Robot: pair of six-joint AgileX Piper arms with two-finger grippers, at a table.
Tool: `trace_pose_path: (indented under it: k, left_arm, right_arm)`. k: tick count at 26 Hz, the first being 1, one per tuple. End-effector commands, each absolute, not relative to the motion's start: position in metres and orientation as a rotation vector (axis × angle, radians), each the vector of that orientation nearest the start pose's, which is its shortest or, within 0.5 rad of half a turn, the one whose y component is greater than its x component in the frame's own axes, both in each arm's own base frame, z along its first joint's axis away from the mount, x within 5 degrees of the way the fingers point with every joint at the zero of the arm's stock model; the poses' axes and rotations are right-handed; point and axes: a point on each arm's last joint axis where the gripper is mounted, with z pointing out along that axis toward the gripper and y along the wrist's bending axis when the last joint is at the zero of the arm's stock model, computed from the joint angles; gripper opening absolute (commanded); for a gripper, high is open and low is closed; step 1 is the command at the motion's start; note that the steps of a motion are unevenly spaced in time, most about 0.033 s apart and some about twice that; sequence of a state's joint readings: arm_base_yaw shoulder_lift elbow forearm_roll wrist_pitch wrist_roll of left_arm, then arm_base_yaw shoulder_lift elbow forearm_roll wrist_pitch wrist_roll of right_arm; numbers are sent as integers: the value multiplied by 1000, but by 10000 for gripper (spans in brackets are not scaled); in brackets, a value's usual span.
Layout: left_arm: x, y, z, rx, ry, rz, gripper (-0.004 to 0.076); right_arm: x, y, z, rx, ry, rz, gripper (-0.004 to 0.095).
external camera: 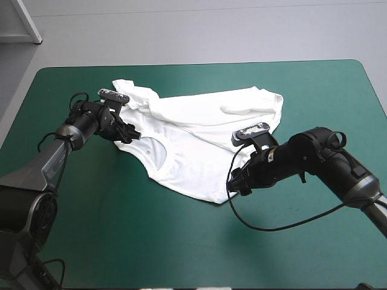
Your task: Fold the cloth
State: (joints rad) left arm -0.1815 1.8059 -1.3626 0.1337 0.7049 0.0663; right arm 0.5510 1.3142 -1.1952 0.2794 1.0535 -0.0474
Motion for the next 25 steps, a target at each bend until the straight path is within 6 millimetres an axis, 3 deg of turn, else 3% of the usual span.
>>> trace_pose_path:
  k: [1, 6, 9, 14, 16, 21, 25]
  left_arm:
    - [395, -63, 253, 413, 2498, 104, 522]
    - [400, -64, 226, 424, 2588, 104, 521]
    - [401, -65, 216, 431, 2626, 104, 456]
    - [403, -66, 201, 437, 2676, 104, 130]
    - [405, -66, 193, 444, 2687, 108, 24]
    - [406, -64, 186, 476, 2700, 144, 24]
    - [403, -59, 208, 508, 2635, 213, 24]
  right_arm:
    - [201, 158, 358, -692, 2531, 564, 648]
    - [195, 163, 357, -718, 2556, 561, 647]
    - [190, 167, 356, -763, 2551, 520, 644]
    - [186, 176, 354, -813, 2523, 442, 612]
    - [193, 177, 349, -815, 2512, 372, 607]
    - [218, 173, 335, -766, 2479, 79, 607]
    - [234, 182, 314, -785, 2514, 4, 607]
